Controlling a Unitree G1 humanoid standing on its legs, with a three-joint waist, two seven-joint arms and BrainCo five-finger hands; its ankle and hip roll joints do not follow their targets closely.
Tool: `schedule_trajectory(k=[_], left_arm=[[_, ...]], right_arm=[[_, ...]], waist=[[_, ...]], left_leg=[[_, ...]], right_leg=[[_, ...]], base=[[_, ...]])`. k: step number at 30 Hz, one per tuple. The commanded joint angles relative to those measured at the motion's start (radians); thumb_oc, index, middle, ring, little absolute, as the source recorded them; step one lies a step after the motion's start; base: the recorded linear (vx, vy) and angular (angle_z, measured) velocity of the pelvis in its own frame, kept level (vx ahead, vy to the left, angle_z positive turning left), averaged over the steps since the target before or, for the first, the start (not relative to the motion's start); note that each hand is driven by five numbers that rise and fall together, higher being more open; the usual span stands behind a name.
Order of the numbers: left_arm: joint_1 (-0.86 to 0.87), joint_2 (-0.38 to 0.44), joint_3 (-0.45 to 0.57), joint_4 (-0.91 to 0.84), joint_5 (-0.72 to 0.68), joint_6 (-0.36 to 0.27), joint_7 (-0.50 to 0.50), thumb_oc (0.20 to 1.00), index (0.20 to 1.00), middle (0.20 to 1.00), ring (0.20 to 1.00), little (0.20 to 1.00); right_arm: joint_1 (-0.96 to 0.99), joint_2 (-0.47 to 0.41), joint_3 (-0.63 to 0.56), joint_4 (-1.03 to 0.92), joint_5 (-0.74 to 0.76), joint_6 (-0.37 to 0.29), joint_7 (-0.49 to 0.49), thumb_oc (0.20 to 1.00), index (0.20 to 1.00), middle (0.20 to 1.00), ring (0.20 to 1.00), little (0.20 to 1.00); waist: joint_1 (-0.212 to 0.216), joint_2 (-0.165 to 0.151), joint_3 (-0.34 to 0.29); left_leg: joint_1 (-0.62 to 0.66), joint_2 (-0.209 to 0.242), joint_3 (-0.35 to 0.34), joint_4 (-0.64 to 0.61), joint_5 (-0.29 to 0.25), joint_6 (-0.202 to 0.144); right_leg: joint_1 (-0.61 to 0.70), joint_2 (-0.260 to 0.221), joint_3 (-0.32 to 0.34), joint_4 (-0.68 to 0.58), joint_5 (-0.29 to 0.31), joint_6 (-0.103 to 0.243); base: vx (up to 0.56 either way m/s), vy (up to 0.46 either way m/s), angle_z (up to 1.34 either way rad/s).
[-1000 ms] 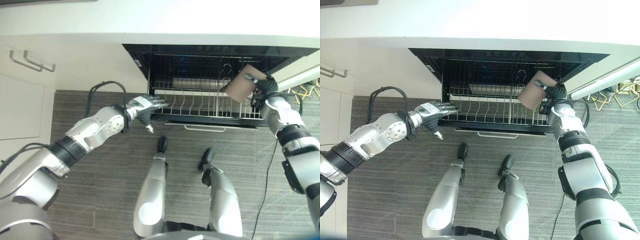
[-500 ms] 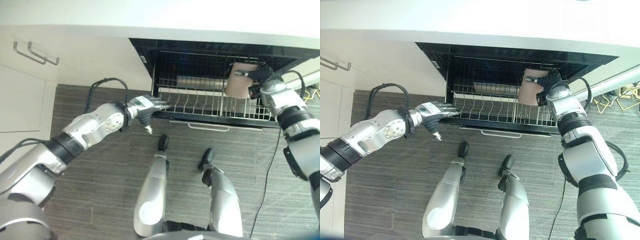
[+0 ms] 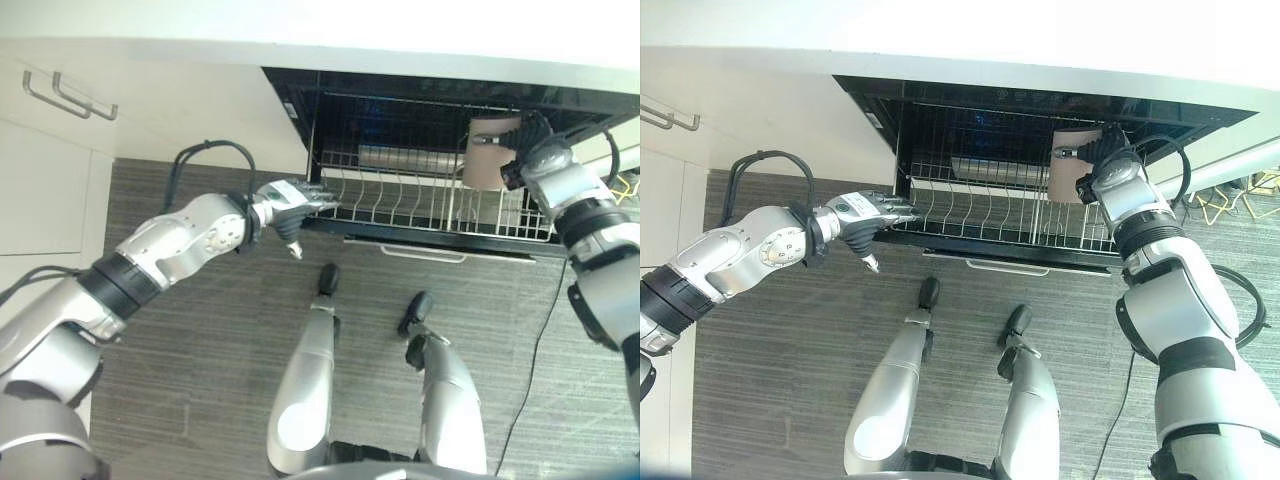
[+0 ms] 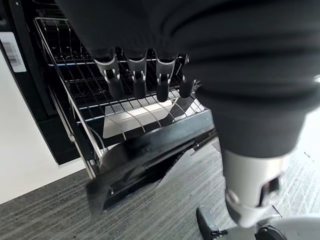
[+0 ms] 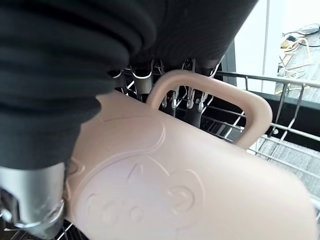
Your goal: Place the dishes in the dishwasher.
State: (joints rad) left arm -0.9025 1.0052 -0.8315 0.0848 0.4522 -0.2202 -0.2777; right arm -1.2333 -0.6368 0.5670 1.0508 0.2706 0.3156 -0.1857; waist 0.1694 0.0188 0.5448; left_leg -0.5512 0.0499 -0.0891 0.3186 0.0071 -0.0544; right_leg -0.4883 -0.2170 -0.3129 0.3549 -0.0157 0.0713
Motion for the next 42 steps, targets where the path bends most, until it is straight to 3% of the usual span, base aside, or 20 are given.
schedule_trajectory(k=[1, 6, 7, 8, 13, 19, 23, 26, 27, 28, 29, 33, 34, 39, 42], left_arm=[[0.012, 0.023, 0.031, -0.076, -0.031, -0.018, 0.024, 1.0, 1.0, 1.0, 1.0, 1.0], [0.028, 0.02, 0.027, -0.083, -0.021, -0.007, 0.057, 1.0, 1.0, 1.0, 1.0, 1.0], [0.028, 0.018, 0.026, -0.082, -0.022, -0.004, 0.061, 1.0, 1.0, 1.0, 1.0, 1.0], [0.032, 0.013, 0.027, -0.081, -0.02, -0.005, 0.065, 1.0, 1.0, 1.0, 1.0, 1.0], [0.032, 0.003, 0.01, -0.072, -0.014, -0.002, 0.082, 1.0, 1.0, 1.0, 1.0, 1.0], [0.054, -0.007, -0.008, -0.053, -0.004, -0.002, 0.125, 1.0, 1.0, 1.0, 1.0, 1.0], [0.064, -0.008, -0.022, -0.047, 0.013, -0.003, 0.149, 1.0, 1.0, 1.0, 1.0, 1.0], [0.1, -0.016, -0.015, -0.056, 0.026, 0.023, 0.177, 1.0, 1.0, 1.0, 1.0, 1.0], [0.134, -0.034, -0.004, -0.053, 0.025, 0.05, 0.19, 1.0, 1.0, 1.0, 1.0, 1.0], [0.187, -0.063, 0.031, -0.058, -0.018, 0.091, 0.212, 1.0, 1.0, 1.0, 1.0, 1.0], [0.212, -0.095, 0.062, -0.075, -0.029, 0.13, 0.215, 1.0, 1.0, 1.0, 1.0, 1.0], [0.23, -0.136, 0.154, -0.105, -0.113, 0.224, 0.289, 1.0, 1.0, 1.0, 1.0, 1.0], [0.274, -0.149, 0.238, -0.125, -0.122, 0.244, 0.334, 1.0, 1.0, 1.0, 1.0, 1.0], [0.366, -0.139, 0.389, -0.137, -0.089, 0.225, 0.434, 1.0, 1.0, 1.0, 1.0, 1.0], [0.46, -0.152, 0.484, -0.154, -0.064, 0.205, 0.483, 1.0, 1.0, 1.0, 1.0, 1.0]], right_arm=[[-0.068, -0.081, -0.01, 0.025, 0.026, -0.044, -0.038, 0.2, 0.2, 0.2, 0.2, 0.2], [-0.062, -0.074, -0.025, 0.04, 0.061, -0.044, -0.051, 0.2, 0.2, 0.2, 0.2, 0.2], [-0.06, -0.073, -0.028, 0.045, 0.063, -0.044, -0.052, 0.256, 0.256, 0.256, 0.256, 0.256], [-0.055, -0.07, -0.032, 0.057, 0.067, -0.046, -0.055, 1.0, 1.0, 1.0, 1.0, 1.0], [-0.051, -0.062, -0.03, 0.077, 0.064, -0.047, -0.068, 1.0, 1.0, 1.0, 1.0, 1.0], [-0.065, -0.064, -0.023, 0.068, 0.004, -0.07, -0.226, 1.0, 1.0, 1.0, 1.0, 1.0], [-0.068, -0.065, -0.019, 0.063, 0.028, -0.096, -0.253, 1.0, 1.0, 1.0, 1.0, 1.0], [-0.052, -0.055, -0.044, 0.012, 0.17, -0.191, -0.314, 1.0, 1.0, 1.0, 1.0, 1.0], [-0.027, -0.03, -0.087, -0.04, 0.36, -0.317, -0.38, 1.0, 1.0, 1.0, 1.0, 1.0], [0.062, 0.027, -0.219, -0.176, 0.425, -0.415, -0.376, 1.0, 1.0, 1.0, 1.0, 1.0], [0.146, 0.056, -0.29, -0.312, 0.407, -0.459, -0.364, 1.0, 1.0, 1.0, 1.0, 1.0], [0.397, 0.1, -0.361, -0.765, 0.391, -0.456, -0.408, 1.0, 1.0, 1.0, 1.0, 1.0], [0.572, 0.146, -0.369, -0.957, 0.348, -0.485, -0.406, 1.0, 1.0, 1.0, 1.0, 1.0], [0.84, 0.164, -0.373, -1.156, 0.319, -0.491, -0.288, 1.0, 1.0, 1.0, 1.0, 1.0], [0.966, 0.149, -0.38, -1.206, 0.339, -0.486, -0.225, 1.0, 1.0, 1.0, 1.0, 1.0]], waist=[[0.025, 0.025, -0.025], [0.025, 0.039, -0.025], [0.025, 0.041, -0.025], [0.025, 0.046, -0.025], [0.023, 0.052, -0.025], [0.019, 0.062, -0.025], [0.02, 0.062, -0.025], [0.013, 0.066, -0.025], [0.008, 0.068, -0.025], [-0.009, 0.067, -0.025], [-0.022, 0.07, -0.025], [-0.075, 0.06, -0.025], [-0.101, 0.042, -0.025], [-0.137, -0.005, -0.025], [-0.149, -0.019, -0.087]], left_leg=[[0.018, 0.004, 0.066, -0.024, -0.019, 0.044], [0.002, 0.003, 0.067, -0.018, -0.019, 0.046], [0.001, 0.002, 0.068, -0.019, -0.019, 0.046], [0.001, 0.002, 0.069, -0.019, -0.019, 0.047], [0.002, 0.001, 0.072, -0.017, -0.021, 0.048], [0.008, -0.002, 0.075, -0.022, -0.022, 0.049], [0.007, -0.001, 0.076, -0.023, -0.024, 0.051], [0.021, 0.002, 0.083, -0.036, -0.023, 0.05], [0.037, 0.005, 0.089, -0.049, -0.022, 0.048], [0.058, 0.009, 0.103, -0.068, -0.022, 0.048], [0.069, 0.007, 0.113, -0.078, -0.022, 0.051], [0.069, 0.005, 0.126, -0.07, -0.021, 0.062], [0.106, 0.011, 0.138, -0.073, -0.033, 0.061], [0.242, 0.033, 0.17, -0.109, -0.041, 0.052], [0.323, 0.049, 0.18, -0.136, -0.04, 0.042]], right_leg=[[0.032, -0.044, 0.052, 0.029, 0.003, 0.062], [0.012, -0.049, 0.055, 0.044, -0.001, 0.06], [0.01, -0.049, 0.056, 0.045, -0.002, 0.06], [0.008, -0.05, 0.056, 0.047, -0.004, 0.059], [0.009, -0.053, 0.058, 0.047, -0.004, 0.058], [0.009, -0.051, 0.067, 0.04, 0.001, 0.058], [0.009, -0.05, 0.066, 0.036, 0.002, 0.059], [0.018, -0.044, 0.075, 0.025, 0.001, 0.057], [0.03, -0.039, 0.082, 0.011, 0.001, 0.056], [0.045, -0.032, 0.094, -0.004, -0.003, 0.056], [0.049, -0.03, 0.105, -0.012, -0.004, 0.054], [0.03, -0.024, 0.136, -0.001, 0.006, 0.049], [0.058, -0.022, 0.143, -0.01, 0.001, 0.053], [0.192, -0.017, 0.124, -0.071, -0.001, 0.062], [0.272, -0.005, 0.113, -0.103, -0.017, 0.056]], base=[[0.0, 0.0, 0.0], [0.0, 0.006, 0.0], [0.01, 0.035, 0.0], [0.01, 0.035, -0.02], [0.0, 0.022, -0.03], [-0.01, 0.021, -0.02], [0.0, 0.0, 0.0], [-0.01, 0.041, -0.02], [0.02, 0.144, -0.07], [0.02, 0.208, -0.1], [0.02, 0.192, -0.25], [0.02, 0.099, -0.26], [0.02, 0.021, -0.08], [0.02, -0.027, -0.13], [0.13, -0.024, -0.12]])
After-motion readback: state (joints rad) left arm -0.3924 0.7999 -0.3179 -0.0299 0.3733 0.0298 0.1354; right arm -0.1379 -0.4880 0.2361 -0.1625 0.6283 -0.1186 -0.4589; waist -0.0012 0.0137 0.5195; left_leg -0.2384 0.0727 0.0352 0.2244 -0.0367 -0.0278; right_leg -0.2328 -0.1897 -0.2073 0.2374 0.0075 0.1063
